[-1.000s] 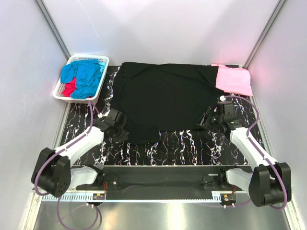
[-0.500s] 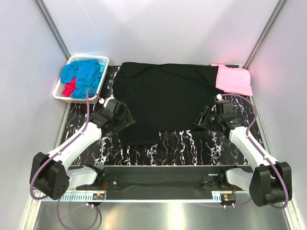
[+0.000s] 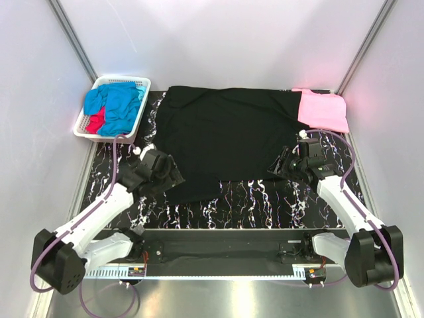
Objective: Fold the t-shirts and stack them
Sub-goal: Flatten the tshirt out
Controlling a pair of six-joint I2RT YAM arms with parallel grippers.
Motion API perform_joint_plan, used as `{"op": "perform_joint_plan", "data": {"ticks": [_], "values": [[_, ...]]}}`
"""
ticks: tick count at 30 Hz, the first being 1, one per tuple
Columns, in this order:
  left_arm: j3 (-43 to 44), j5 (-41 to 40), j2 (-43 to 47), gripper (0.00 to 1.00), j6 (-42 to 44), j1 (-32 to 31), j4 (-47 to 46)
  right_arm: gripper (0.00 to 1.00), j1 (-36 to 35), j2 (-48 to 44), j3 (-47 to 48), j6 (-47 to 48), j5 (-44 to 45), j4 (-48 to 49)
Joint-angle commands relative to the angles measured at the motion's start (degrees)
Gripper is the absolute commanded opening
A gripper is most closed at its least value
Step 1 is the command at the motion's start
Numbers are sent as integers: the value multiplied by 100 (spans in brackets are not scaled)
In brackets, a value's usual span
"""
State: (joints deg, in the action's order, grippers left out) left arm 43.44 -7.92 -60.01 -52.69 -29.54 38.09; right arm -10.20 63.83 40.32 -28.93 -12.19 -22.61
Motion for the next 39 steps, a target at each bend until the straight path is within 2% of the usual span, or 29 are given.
{"op": "perform_joint_plan", "data": {"ticks": [1,8,13,18,22,25,32,33,36,37,39], "values": [[-265,-122,226,88,-189,-87,278,54,-88,-56,205,28,-196,2],[-661,-52,-37,88,-418,-342,139,54,-588,243,275,45,-328,37],[-1099,668,-116,88,-497,-342,-617,54,-861,577,310,19,-451,72],[-1364,1327,-555,87,-752,-342,-1435,54,-1282,885,301,-25,-645,248],[-1338,1320,-688,85,-822,-342,-1567,54,-1538,1026,354,-60,-522,275],[-1303,1206,-644,81,-840,-342,-1550,54,-1556,1000,372,-69,-452,275],[-1084,907,-740,58,-735,-342,-1339,54,-1556,965,354,-78,-364,257],[-1057,854,-758,50,-717,-342,-1304,54,-1564,964,354,-87,-355,257],[-899,819,-837,37,-638,-342,-1225,53,-1564,929,337,-95,-311,257],[-812,810,-872,26,-620,-342,-1172,54,-1564,920,337,-87,-285,248],[-680,643,-934,17,-568,-342,-1119,53,-1564,920,345,-87,-258,240]]}}
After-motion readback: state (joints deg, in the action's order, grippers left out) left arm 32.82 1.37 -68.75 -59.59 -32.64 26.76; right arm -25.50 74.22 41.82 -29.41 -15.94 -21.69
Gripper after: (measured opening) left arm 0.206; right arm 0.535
